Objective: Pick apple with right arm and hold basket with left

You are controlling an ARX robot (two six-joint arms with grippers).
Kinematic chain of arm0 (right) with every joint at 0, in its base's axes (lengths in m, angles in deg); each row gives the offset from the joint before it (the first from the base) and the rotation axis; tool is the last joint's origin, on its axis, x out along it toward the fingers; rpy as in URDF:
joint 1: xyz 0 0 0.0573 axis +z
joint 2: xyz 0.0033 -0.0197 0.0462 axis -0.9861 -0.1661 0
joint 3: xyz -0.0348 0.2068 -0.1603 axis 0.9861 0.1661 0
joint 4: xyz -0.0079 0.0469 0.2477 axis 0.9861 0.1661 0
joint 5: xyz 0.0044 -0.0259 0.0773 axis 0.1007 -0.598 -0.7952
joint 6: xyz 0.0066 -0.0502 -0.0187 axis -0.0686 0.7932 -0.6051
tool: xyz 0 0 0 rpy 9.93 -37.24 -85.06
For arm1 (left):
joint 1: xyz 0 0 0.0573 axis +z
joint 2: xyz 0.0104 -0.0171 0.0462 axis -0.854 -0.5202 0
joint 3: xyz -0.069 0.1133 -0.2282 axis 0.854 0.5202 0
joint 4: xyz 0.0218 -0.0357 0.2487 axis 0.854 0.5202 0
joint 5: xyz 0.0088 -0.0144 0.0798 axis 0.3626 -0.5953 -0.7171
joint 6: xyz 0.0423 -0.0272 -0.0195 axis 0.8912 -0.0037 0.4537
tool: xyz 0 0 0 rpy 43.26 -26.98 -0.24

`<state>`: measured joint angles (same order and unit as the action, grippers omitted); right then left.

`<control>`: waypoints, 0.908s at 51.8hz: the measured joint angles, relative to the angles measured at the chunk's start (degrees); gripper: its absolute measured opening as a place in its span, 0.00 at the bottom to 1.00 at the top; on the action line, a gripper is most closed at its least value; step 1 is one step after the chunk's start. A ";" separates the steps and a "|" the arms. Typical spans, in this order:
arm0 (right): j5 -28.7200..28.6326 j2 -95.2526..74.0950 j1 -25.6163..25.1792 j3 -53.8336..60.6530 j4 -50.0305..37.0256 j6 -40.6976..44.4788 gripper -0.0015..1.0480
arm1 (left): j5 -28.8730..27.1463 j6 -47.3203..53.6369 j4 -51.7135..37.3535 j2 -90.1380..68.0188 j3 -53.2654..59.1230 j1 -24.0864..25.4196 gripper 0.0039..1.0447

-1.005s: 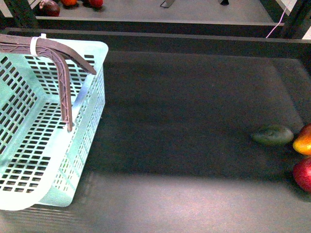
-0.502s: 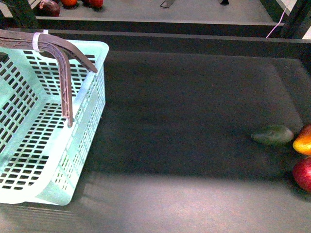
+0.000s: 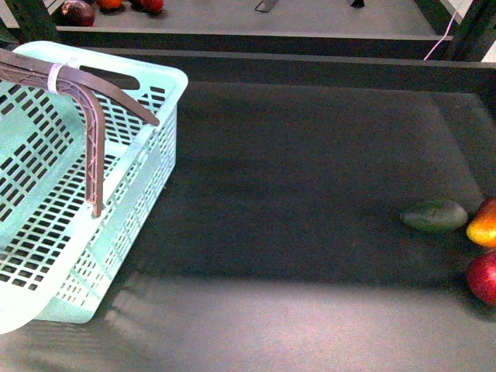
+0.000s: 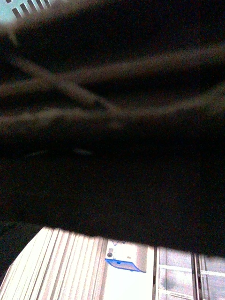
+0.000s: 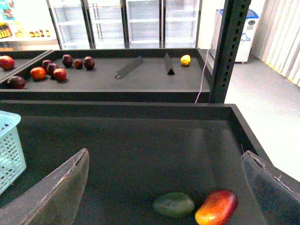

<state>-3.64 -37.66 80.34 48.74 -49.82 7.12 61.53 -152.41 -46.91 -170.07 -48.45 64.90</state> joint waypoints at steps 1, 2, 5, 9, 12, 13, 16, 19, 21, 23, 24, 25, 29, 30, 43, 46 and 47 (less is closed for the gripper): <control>-0.02 0.00 0.02 0.00 0.00 0.02 0.92 | 0.00 0.00 0.17 0.28 0.20 0.00 0.27; -0.02 0.00 0.02 0.00 0.00 0.00 0.92 | 0.00 0.00 0.31 0.61 0.37 0.00 0.27; -0.02 0.00 0.00 0.00 0.00 0.00 0.92 | 0.07 0.13 0.87 1.92 1.22 0.00 0.27; -0.02 0.00 0.02 0.00 0.00 0.00 0.92 | 0.61 1.22 2.25 4.46 2.75 -0.15 0.27; -0.02 0.00 0.02 0.00 0.00 0.02 0.92 | 0.79 3.96 4.07 6.64 3.76 -0.76 0.27; -0.02 0.00 0.02 0.00 0.00 0.02 0.92 | 0.79 4.57 4.61 7.32 3.98 -1.03 0.27; -0.02 0.00 0.02 0.00 0.00 0.00 0.92 | 0.77 6.99 6.58 9.90 4.35 -2.16 0.27; -0.02 0.00 0.00 0.00 0.00 0.00 0.92 | 0.77 8.74 8.48 12.92 4.35 -4.02 0.27; -0.02 0.00 0.02 0.00 0.00 0.00 0.92 | 0.74 9.31 9.35 14.23 4.35 -5.09 0.27; -0.02 0.00 0.02 0.00 0.00 0.00 0.92 | 0.77 10.21 10.43 15.80 4.33 -6.69 0.27; -0.02 0.00 0.02 0.00 0.00 0.00 0.92 | 0.77 10.51 10.84 16.44 4.31 -7.52 0.27; -0.02 0.00 0.02 0.00 0.00 0.00 0.92 | 0.79 10.91 11.39 16.98 4.20 -8.41 0.27; -0.02 0.00 0.02 0.00 0.00 0.00 0.92 | 1.11 11.69 13.84 18.38 3.19 -12.22 0.27; -0.02 0.00 0.02 0.00 0.00 0.00 0.92 | 1.25 11.76 14.27 18.60 2.93 -13.22 0.27; -0.02 0.00 0.00 0.00 0.00 0.00 0.92 | 2.45 11.74 17.68 19.19 0.28 -24.02 0.27; -0.02 0.00 0.02 0.00 0.00 0.00 0.92 | 2.45 11.54 18.18 19.19 -0.48 -26.18 0.27; -0.02 0.00 0.00 0.00 0.00 0.02 0.92 | 2.43 11.43 18.45 19.19 -0.81 -26.99 0.27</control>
<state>-3.66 -37.66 80.34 48.74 -49.82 7.14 63.96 -140.98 -28.46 -150.88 -49.26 37.90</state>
